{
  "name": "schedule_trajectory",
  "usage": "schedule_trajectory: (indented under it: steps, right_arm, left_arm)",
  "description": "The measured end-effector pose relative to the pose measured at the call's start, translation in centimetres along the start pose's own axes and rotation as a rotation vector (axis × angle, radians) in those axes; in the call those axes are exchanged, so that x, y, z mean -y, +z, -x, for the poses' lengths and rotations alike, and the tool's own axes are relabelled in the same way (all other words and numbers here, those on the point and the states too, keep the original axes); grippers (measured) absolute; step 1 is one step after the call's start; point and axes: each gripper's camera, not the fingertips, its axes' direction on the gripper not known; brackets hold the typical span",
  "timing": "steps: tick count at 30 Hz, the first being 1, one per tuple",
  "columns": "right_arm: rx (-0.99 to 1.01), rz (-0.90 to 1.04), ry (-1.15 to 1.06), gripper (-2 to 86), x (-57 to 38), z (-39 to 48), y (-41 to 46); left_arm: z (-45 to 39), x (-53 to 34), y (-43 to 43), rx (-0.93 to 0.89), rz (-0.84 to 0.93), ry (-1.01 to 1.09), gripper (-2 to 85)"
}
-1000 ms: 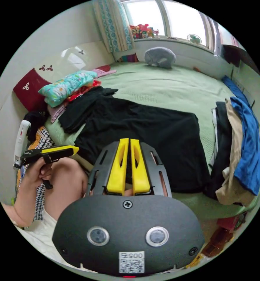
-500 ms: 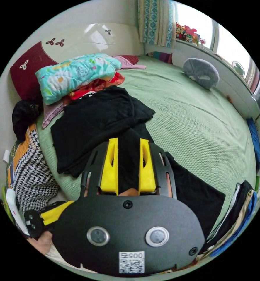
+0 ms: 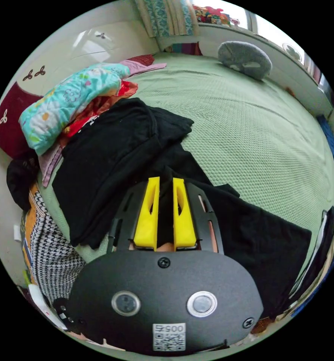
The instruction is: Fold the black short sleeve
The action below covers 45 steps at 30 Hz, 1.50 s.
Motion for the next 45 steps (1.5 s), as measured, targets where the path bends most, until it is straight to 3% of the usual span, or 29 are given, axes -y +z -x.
schedule_trajectory:
  steps: [7,12,16,22,27,29,32,39,45]
  right_arm:
    - [0.063,-0.233,-0.038,5.4,-16.3,-3.1,-10.9]
    - [-0.011,-0.164,0.165,6.6,-29.0,-9.3,-14.9]
    - [-0.148,-0.141,0.306,6.2,-34.6,-14.7,-18.3]
    - [-0.379,-0.078,0.59,1.0,-36.7,-21.5,-22.6]
    - [-0.242,-0.107,0.578,6.0,-38.6,-24.6,-24.0]
    - [-0.226,-0.093,0.615,6.4,-39.7,-26.2,-24.2]
    - [-0.181,-0.105,0.634,6.9,-40.9,-28.2,-24.5]
    - [-0.165,-0.1,0.601,5.9,-38.7,-32.6,-24.6]
    - [-0.096,-0.209,0.346,11.5,-29.0,-36.1,-26.8]
  left_arm:
    - [-2.9,-2.1,-0.6,-0.081,-0.093,0.036,-0.7]
    - [-8.4,-3.9,-0.5,-0.083,-0.124,0.159,-0.4]
    - [-18.1,-6.7,0.8,-0.146,-0.067,0.371,1.3]
    - [-35.3,-11.4,5.1,-0.142,0.033,0.674,4.8]
    - [-45.5,-13.6,9.1,-0.063,0.059,0.777,9.1]
    - [-48.8,-14.2,11.2,0.058,0.06,0.808,10.9]
    - [-50.9,-14.8,12.1,0.113,0.02,0.824,11.2]
    - [-50.8,-14.1,11.1,-0.015,0.032,0.745,5.1]
    - [-48.6,-13.3,6.0,-0.165,-0.053,0.69,4.7]
